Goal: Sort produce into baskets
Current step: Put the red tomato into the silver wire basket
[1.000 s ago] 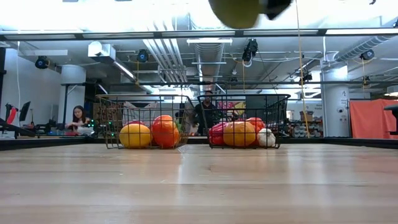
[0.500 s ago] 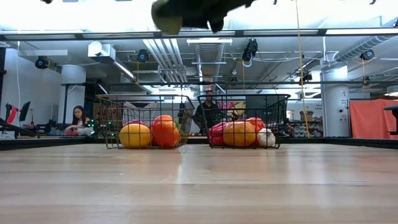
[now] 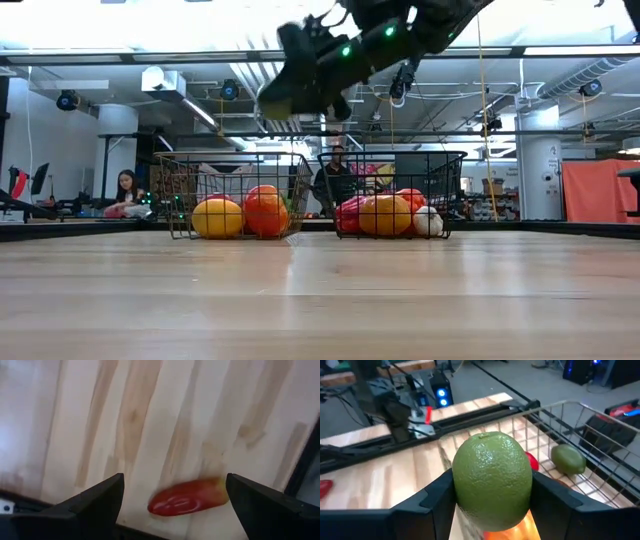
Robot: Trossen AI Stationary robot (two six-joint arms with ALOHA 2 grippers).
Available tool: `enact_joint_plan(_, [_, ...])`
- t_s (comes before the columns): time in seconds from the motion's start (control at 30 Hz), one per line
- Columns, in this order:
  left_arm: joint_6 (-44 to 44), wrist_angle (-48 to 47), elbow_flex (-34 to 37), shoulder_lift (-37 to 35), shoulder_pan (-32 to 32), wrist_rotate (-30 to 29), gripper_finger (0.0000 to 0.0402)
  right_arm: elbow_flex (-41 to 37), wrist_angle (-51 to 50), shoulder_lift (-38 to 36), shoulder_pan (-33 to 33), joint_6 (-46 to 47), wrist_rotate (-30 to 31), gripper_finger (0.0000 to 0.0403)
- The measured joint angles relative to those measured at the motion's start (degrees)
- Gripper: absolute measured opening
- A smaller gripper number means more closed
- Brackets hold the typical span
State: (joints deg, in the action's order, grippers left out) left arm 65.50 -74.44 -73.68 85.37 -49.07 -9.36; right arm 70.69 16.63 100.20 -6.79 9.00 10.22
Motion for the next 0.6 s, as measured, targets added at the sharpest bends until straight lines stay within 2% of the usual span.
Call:
enact_joint_plan(0.43, [4.18,0.49,5.15,0.04,-4.22,1.10,0.0331,5.23,-4.82,4.25,-1.61,0.31,-0.04,0.0204])
enact_joint_plan(0.6, [6.32,1.04,5.25,0.04,-5.14,1.01,0.0331,6.46,-7.33,4.27,-1.99,0.93,0.28,0.0225])
